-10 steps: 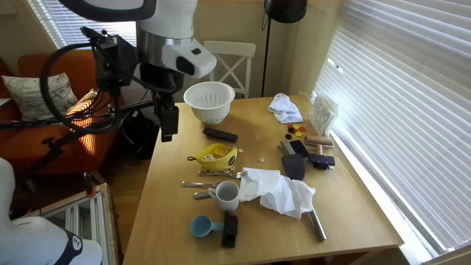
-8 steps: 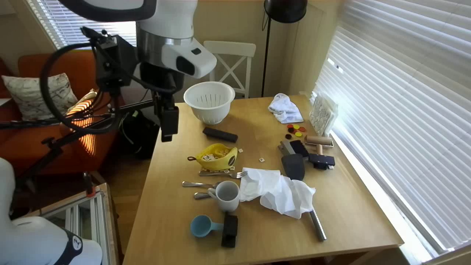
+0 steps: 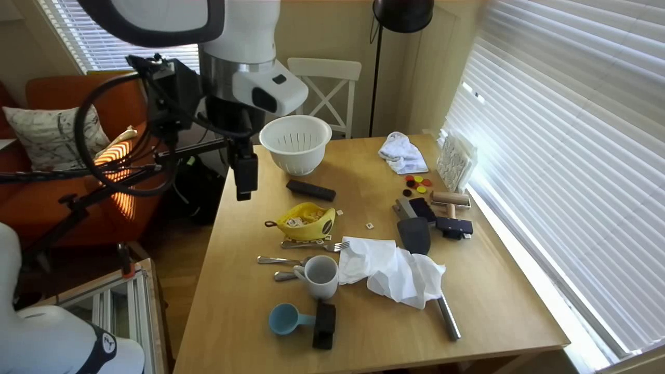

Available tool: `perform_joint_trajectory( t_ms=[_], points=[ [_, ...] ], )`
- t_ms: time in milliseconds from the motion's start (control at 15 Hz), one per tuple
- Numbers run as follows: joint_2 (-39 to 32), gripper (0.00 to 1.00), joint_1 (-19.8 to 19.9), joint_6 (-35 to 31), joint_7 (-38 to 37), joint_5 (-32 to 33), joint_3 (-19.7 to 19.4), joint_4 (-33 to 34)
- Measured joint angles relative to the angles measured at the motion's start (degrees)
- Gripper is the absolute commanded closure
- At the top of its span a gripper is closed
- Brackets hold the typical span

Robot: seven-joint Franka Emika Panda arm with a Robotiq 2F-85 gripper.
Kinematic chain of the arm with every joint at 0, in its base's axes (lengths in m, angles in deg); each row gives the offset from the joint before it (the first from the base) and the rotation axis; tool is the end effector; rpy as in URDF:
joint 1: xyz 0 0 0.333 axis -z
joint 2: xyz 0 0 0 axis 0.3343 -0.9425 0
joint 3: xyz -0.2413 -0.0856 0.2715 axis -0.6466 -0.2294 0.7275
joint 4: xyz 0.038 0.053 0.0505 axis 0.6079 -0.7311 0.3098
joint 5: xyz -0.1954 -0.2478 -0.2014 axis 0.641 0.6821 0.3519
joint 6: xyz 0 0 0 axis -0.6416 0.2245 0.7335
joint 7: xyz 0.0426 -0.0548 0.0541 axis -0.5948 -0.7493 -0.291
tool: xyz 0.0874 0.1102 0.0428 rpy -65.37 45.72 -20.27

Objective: Put the silver spoon in the mug.

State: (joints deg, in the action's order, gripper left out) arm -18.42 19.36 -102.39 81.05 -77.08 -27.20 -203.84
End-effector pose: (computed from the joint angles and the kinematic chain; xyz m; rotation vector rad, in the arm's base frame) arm 0.3501 0.0132 0.5164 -3.0226 0.2316 0.2947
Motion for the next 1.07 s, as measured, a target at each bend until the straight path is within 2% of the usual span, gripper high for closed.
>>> perform_joint_trajectory(
  t_ms=[400, 667, 800, 1067],
  points=[
    [-3.07, 0.0, -0.49, -25.9, -9.44, -8.25, 4.23, -14.99],
    [-5.26, 0.0, -0.96, -43.9, -13.82, -10.36, 5.61, -24.42],
    [-7.63, 0.0, -1.94, -48.0, -12.66, -11.92, 5.55, -26.63],
    [-9.01, 0.0, -2.19, -48.81, -12.57, -12.07, 5.45, -26.36]
  ],
)
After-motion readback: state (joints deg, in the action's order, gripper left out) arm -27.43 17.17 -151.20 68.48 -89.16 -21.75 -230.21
